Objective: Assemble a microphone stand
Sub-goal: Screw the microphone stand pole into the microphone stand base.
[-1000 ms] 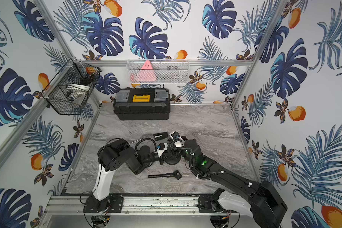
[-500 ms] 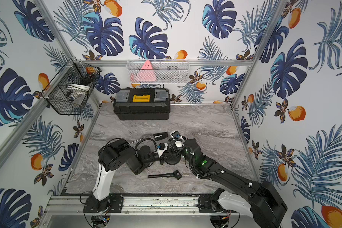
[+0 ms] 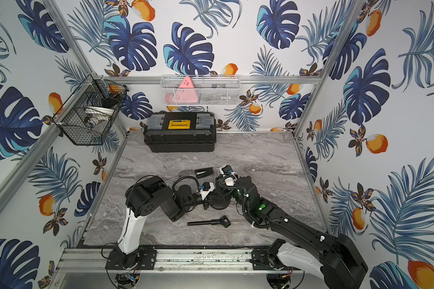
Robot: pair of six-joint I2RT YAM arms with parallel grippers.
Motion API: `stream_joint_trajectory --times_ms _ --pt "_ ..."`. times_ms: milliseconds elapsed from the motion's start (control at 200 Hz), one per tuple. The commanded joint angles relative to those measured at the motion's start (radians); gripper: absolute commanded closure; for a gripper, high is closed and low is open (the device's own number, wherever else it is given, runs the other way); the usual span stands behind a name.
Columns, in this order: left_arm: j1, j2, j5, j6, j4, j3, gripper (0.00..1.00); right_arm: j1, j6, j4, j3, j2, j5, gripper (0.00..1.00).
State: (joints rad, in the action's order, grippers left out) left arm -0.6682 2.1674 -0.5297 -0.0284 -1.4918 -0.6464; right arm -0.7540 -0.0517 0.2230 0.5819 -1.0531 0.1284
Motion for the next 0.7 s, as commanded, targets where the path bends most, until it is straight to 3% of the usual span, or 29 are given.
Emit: stream_joint_trajectory --times_ms 0,305,515,691 --pt "0.002 0.01 0.033 -0.011 0.132 -0.001 0.93 0.005 0.136 0.099 0.015 0.005 -0.138 0.63" --pt "0.001 0.01 0.034 -0.01 0.132 -0.001 0.94 0.068 0.252 0.101 0.012 0.005 -0.198 0.64" --pt "0.002 0.008 0.035 -0.01 0.13 0.002 0.94 0.068 0.193 0.077 -0.014 0.071 -0.141 0.18" --pt "0.002 0.006 0.037 -0.012 0.13 0.002 0.93 0.099 0.123 0.024 -0.088 0.187 -0.271 0.13"
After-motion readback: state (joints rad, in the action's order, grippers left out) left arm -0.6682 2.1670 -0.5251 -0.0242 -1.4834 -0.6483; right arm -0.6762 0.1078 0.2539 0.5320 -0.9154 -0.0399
